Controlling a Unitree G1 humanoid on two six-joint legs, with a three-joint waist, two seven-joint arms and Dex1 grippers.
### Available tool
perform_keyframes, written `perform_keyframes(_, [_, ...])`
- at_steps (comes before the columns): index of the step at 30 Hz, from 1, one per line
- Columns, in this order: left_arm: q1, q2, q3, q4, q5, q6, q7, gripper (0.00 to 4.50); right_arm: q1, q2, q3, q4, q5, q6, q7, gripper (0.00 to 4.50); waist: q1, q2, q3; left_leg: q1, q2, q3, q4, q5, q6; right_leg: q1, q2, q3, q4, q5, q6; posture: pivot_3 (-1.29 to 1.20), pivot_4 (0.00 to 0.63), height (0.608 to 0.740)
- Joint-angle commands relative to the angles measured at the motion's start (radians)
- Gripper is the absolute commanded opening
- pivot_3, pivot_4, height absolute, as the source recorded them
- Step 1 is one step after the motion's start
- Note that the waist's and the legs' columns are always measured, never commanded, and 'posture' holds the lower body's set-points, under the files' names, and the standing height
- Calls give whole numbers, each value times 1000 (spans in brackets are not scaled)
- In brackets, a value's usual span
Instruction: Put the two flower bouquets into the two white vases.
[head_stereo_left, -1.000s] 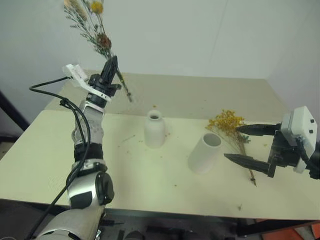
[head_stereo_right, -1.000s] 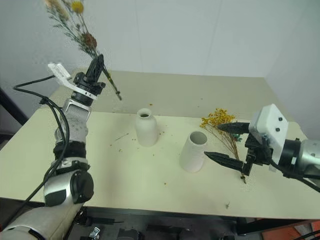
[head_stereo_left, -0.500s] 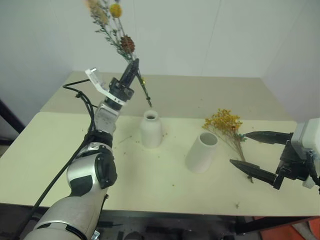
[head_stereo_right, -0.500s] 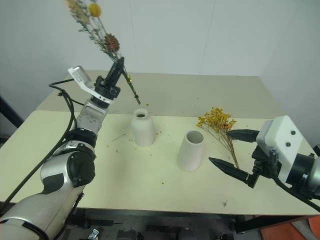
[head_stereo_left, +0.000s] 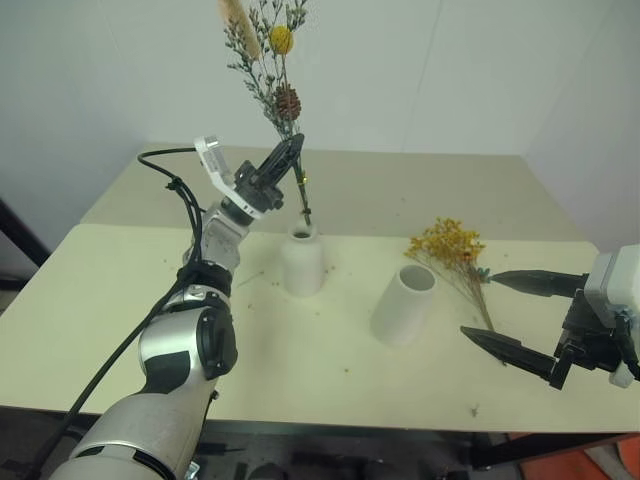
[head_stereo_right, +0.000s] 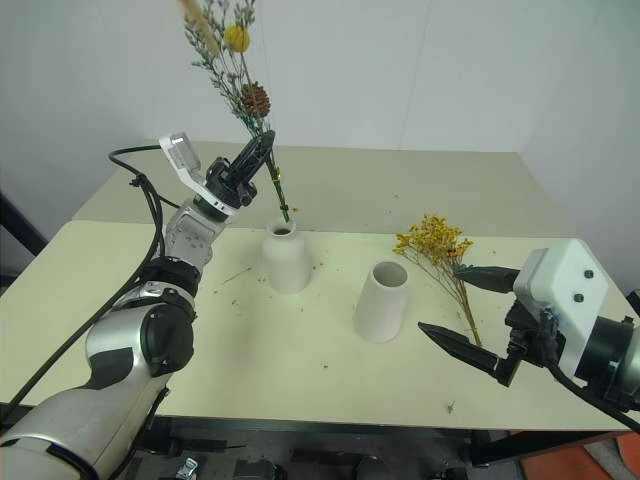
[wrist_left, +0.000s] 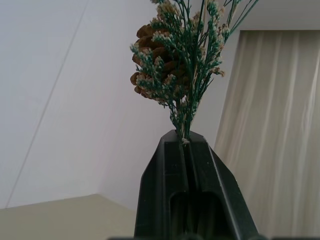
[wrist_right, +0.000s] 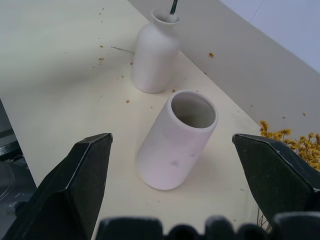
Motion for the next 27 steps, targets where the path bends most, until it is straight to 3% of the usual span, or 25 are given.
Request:
perform_keyframes(1, [17,10,-40,-35,38,-25,-32,22,-6,-16,-16,-5,-9,-12,-12,4500,0,0,0,0,0,0,0,0,0,0,0,0,0,0,0,0,150,740])
perform_keyframes(23, [168,-1,-116,-111,89,-140,-52,22,-59,-32,46,22,-23,-28,-13,4500,2,0,0,0,0,0,0,0,0,0,0,0,0,0,0,0,150,740])
perform_keyframes(27, [185,-1,-115,-163,66,-113,-73,928,-62,-33,47,24,-29,-27,-9,4500,1,0,0,0,0,0,0,0,0,0,0,0,0,0,0,0,150,740])
